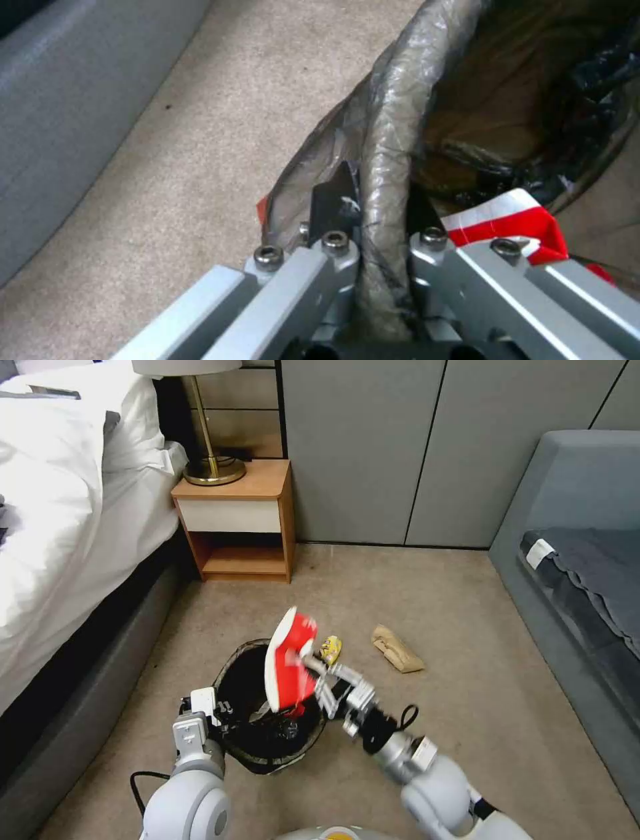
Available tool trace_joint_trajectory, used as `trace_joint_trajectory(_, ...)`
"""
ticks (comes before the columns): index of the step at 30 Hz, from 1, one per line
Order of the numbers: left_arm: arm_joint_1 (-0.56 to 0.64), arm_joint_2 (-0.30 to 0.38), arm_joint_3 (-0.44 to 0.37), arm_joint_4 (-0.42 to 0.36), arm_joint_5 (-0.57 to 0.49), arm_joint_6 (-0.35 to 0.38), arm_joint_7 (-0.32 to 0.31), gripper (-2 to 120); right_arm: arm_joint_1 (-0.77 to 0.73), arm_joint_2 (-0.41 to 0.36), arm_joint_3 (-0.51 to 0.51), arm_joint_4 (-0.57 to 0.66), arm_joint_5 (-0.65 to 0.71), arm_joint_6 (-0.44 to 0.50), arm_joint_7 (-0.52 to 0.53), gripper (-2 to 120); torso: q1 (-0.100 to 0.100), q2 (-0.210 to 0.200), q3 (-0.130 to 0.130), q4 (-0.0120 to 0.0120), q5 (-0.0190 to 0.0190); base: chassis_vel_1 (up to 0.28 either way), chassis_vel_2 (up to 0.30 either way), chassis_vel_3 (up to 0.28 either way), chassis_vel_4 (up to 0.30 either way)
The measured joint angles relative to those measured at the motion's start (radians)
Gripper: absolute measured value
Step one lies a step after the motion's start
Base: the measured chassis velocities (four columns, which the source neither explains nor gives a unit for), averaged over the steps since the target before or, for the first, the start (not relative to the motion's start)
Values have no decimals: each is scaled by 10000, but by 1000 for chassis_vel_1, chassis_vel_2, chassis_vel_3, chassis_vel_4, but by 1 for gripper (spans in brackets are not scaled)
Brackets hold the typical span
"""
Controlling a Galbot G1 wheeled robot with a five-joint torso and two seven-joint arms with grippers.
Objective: Pick up the trash bin, then pick up the garbage from the floor and place it into the trash bin.
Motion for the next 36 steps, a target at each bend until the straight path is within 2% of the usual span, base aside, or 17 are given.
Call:
trace_joint_trajectory(10,112,-60,15,-112,32,1,2,0,343,708,-325,-1208,-83,111,161,6,-1,0,0,1,0,0,0,0,0)
trace_joint_trajectory(20,205,-131,129,-164,122,-23,17,0,756,1048,-416,-2089,-88,-104,470,6,-1,-1,0,0,0,0,0,0,0)
trace_joint_trajectory(23,217,-131,126,-196,125,-31,17,0,866,1087,-434,-2187,-100,-227,575,12,-1,-1,0,1,0,0,0,0,0)
trace_joint_trajectory(24,224,-129,121,-208,124,-35,19,0,885,1088,-453,-2196,-113,-249,587,19,-1,-1,0,0,0,0,0,0,0)
trace_joint_trajectory(25,224,-129,121,-208,124,-35,19,0,885,1088,-453,-2196,-113,-249,587,19,-1,-1,0,0,0,0,0,0,0)
trace_joint_trajectory(28,229,-116,110,-216,125,-39,20,0,896,1097,-504,-2196,-119,-285,606,32,0,-1,0,0,0,0,0,0,0)
trace_joint_trajectory(29,229,-116,110,-216,125,-39,20,0,896,1097,-504,-2196,-119,-285,606,32,0,-1,0,0,0,0,0,0,0)
trace_joint_trajectory(32,228,-101,119,-228,123,-40,22,0,897,1100,-526,-2194,-142,-295,624,49,-1,-1,0,0,0,0,0,0,0)
trace_joint_trajectory(36,229,-101,127,-229,122,-40,24,0,894,1086,-527,-2181,-148,-296,628,58,-1,-1,0,0,0,0,0,0,0)
